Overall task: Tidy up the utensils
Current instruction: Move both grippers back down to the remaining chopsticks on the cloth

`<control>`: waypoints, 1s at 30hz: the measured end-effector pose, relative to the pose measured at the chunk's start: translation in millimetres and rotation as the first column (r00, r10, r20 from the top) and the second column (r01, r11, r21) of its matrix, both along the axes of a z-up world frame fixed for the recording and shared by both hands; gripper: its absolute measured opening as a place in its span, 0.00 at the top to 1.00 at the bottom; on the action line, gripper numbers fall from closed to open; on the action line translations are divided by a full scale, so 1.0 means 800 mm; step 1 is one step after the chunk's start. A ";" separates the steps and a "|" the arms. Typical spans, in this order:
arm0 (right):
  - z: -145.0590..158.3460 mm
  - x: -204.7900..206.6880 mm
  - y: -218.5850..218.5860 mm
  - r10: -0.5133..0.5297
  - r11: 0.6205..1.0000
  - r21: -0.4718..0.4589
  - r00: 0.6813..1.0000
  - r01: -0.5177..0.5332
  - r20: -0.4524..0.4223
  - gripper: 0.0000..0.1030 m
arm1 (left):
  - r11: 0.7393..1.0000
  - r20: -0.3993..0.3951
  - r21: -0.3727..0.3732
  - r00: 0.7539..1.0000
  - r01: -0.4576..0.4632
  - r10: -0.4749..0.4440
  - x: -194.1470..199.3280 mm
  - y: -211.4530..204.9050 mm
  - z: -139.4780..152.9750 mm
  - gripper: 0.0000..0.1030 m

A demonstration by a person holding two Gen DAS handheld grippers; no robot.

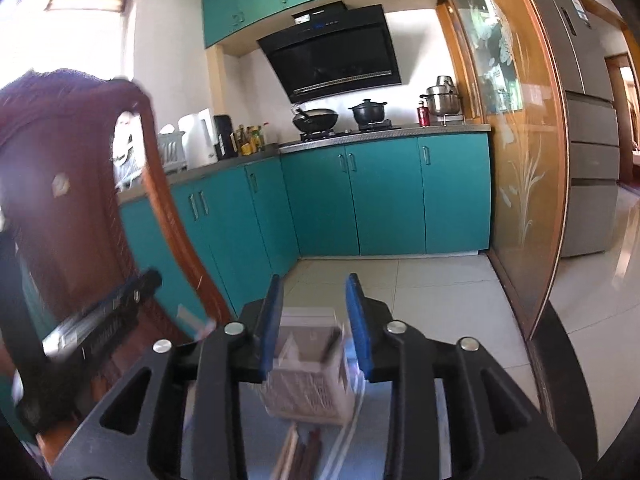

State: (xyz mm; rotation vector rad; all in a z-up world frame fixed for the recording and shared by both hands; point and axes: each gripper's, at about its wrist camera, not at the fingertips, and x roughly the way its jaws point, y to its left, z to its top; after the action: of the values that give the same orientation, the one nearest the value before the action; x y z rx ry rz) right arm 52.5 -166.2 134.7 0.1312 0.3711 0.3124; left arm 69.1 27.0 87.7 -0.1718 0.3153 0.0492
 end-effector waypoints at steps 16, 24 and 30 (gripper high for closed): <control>-0.247 0.038 0.085 0.078 0.965 -0.139 0.751 -0.222 -0.656 0.69 | 0.994 -0.245 0.094 0.969 0.051 -0.027 0.006 -0.016 -0.070 0.32; -0.248 0.027 0.075 0.061 0.967 -0.154 0.769 -0.204 -0.636 1.00 | 0.994 -0.269 0.095 0.963 0.054 -0.026 0.008 -0.017 -0.077 0.31; -0.252 0.041 0.040 -0.038 0.977 -0.183 0.750 -0.111 -0.660 1.00 | 0.993 -0.281 0.103 0.959 0.059 -0.028 0.012 -0.023 -0.082 0.30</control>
State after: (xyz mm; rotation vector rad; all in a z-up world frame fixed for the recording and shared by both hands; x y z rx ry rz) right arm 85.3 -133.9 -67.0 0.0185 1.1207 0.2544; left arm 78.7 8.9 22.4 -0.0471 0.5976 0.0476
